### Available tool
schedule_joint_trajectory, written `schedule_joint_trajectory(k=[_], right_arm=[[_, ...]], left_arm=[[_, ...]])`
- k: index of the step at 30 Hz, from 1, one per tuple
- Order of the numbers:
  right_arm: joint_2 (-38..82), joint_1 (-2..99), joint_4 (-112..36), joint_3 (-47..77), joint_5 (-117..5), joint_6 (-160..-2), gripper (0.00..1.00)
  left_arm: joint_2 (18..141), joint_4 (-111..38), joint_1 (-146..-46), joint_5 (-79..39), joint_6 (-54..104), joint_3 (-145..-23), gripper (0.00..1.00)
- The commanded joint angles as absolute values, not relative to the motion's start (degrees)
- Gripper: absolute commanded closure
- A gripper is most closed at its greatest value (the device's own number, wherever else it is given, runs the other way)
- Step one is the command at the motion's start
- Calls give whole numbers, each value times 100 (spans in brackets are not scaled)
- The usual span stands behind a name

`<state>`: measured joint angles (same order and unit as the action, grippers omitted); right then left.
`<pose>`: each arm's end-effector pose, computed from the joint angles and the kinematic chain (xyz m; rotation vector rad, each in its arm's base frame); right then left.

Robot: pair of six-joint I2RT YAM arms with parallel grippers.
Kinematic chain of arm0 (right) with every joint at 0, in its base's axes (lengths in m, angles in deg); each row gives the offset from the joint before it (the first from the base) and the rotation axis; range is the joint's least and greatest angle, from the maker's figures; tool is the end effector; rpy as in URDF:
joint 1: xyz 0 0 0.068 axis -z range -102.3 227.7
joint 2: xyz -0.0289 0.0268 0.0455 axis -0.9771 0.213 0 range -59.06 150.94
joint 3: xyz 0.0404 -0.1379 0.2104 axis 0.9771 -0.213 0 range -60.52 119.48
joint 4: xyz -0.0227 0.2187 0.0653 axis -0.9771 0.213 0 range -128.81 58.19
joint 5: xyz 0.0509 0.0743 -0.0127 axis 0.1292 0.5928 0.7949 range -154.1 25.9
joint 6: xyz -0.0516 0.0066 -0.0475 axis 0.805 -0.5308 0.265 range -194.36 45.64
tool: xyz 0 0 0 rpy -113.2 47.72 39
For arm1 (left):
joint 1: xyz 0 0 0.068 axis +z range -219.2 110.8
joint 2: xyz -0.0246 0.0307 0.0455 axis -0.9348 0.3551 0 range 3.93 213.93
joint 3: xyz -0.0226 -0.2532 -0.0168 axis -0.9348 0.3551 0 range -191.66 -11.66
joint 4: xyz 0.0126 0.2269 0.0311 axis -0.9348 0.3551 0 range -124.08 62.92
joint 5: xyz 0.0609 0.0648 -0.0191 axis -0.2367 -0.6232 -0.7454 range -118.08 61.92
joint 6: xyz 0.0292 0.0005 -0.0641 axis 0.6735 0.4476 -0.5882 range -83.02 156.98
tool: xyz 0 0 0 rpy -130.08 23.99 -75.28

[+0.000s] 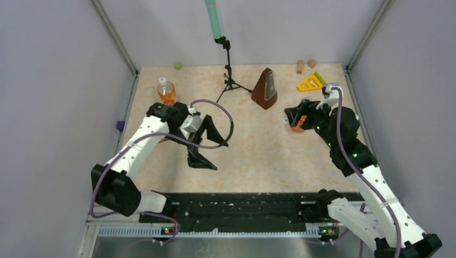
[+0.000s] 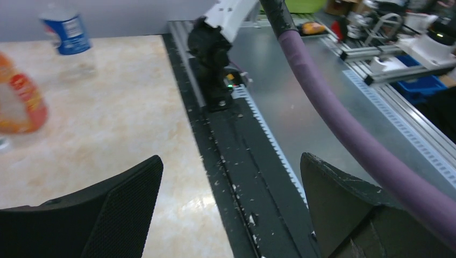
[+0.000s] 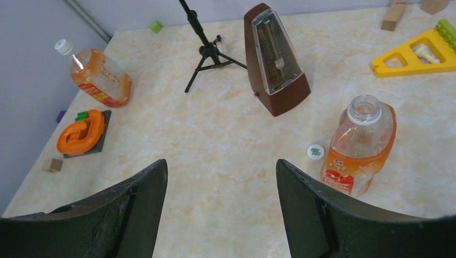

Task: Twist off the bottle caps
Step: Place the plastic bottle at the center of the board.

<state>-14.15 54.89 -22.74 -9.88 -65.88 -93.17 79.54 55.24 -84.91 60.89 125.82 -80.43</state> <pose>0.1659 0.0677 0.3437 -0.0391 1.7778 0.5010 0.1452 -0.1007 0.3110 1.3762 1.1858 -1.4892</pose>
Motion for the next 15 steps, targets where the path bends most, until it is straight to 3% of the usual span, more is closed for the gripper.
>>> schedule_joint_trajectory(k=[1,9,15], right_arm=[[-1791,5414,-2243,-1012,-6251,-9453,28],[-2080,5412,-2233,-1100,-6032,-9679,27],[-2215,5412,-2117,-1094,-6110,-9748,27]], left_arm=[[8188,5688,-9384,6772,12750,-8349,2],[8953,5692,-9628,6773,14185,-7260,2],[9332,5688,-9403,6778,14009,-7816,2]])
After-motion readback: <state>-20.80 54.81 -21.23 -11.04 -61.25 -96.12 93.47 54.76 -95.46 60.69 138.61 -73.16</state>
